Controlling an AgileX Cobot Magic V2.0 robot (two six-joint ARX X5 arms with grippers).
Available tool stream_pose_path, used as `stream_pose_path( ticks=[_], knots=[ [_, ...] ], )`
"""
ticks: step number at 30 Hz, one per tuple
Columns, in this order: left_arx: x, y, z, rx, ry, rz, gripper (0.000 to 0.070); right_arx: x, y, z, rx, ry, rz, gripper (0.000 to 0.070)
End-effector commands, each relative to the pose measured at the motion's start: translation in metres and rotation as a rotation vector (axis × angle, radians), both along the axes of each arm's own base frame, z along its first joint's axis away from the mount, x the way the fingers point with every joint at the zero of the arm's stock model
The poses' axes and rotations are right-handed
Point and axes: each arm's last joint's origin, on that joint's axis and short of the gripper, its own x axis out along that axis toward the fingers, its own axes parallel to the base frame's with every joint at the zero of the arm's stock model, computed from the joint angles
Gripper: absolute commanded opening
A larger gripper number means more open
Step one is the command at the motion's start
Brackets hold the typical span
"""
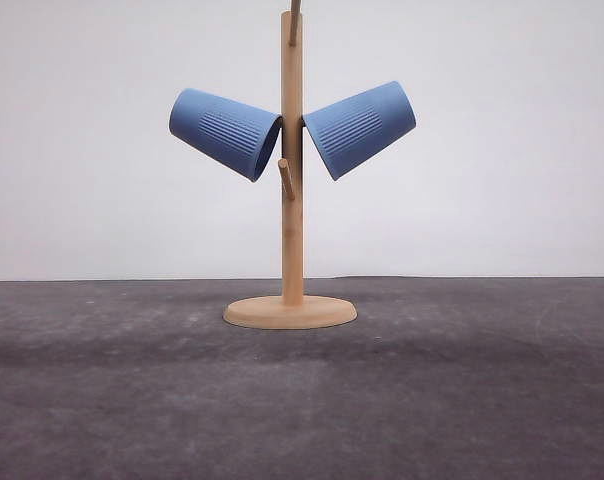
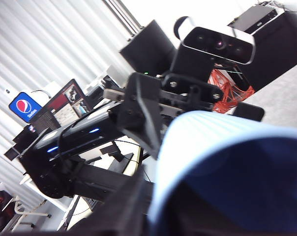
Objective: Place three cups
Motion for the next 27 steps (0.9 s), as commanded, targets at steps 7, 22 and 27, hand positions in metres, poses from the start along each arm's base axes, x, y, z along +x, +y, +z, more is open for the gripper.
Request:
stream_pose_path(
  ticks=[7, 22, 27],
  knots=[
    [0.003, -0.001, 0.002, -0.002, -0.002, 0.011, 0.0419, -0.001, 0.002, 0.008, 0.027, -0.022, 0.003, 0.0258],
    [0.004, 0.000, 0.002, -0.004, -0.012, 0.062, 0.0419, 0.010, -0.030, 0.019, 0.049, -0.076, -0.117, 0.0291],
    [0.004, 0.000, 0.002, -0.002, -0.027, 0.065, 0.0419, 0.014, -0.056, 0.021, 0.016, -0.103, -0.218, 0.0291]
  ],
)
